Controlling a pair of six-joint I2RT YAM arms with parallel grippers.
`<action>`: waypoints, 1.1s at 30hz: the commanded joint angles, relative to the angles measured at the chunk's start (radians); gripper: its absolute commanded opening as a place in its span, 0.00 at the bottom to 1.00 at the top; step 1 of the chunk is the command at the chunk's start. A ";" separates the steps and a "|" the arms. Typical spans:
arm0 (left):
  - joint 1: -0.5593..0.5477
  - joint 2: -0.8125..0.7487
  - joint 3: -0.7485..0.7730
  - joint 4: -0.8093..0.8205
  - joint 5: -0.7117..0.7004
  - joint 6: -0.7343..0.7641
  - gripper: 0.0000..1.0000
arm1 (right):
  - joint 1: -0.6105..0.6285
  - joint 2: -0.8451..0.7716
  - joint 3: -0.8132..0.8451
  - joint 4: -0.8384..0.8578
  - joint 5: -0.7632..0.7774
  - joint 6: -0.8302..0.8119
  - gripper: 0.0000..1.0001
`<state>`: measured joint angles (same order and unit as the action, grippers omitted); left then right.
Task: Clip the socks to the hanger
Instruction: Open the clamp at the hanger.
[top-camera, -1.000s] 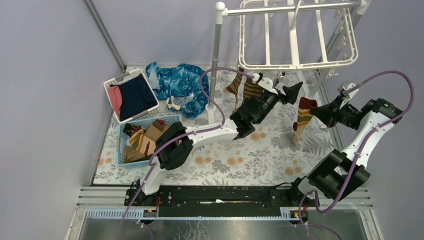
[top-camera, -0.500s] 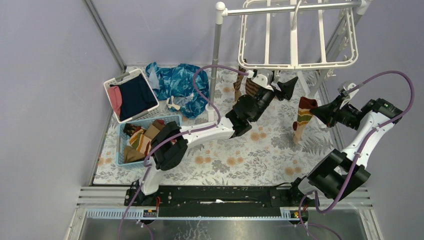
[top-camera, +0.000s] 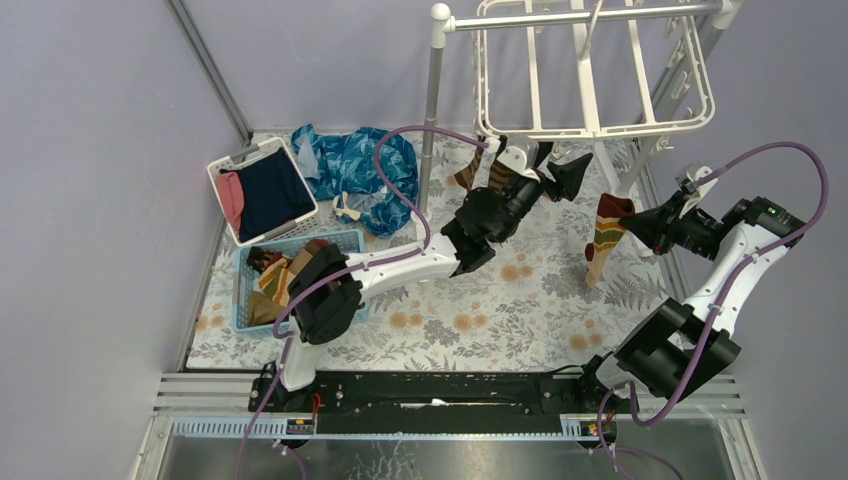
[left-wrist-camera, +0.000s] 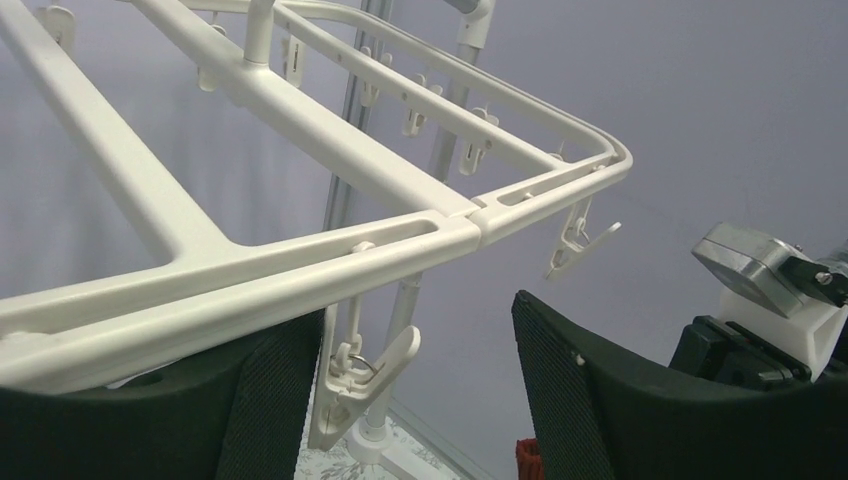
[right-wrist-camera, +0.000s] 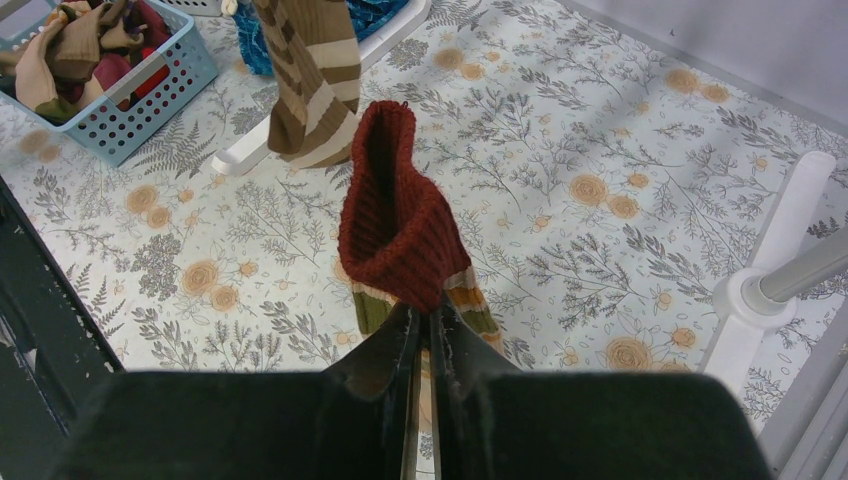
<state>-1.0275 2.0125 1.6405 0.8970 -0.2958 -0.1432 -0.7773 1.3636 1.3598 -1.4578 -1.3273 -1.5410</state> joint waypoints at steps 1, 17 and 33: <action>0.010 -0.029 -0.012 -0.009 0.015 -0.006 0.73 | -0.004 0.000 0.000 -0.024 -0.032 -0.023 0.08; 0.012 -0.050 -0.010 -0.025 0.035 -0.029 0.67 | -0.004 -0.001 -0.002 -0.024 -0.027 -0.025 0.08; 0.027 -0.067 0.009 -0.073 0.064 -0.112 0.31 | -0.004 -0.001 -0.005 -0.023 -0.024 -0.025 0.08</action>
<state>-1.0126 1.9862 1.6337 0.8486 -0.2447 -0.2142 -0.7773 1.3636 1.3567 -1.4578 -1.3270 -1.5478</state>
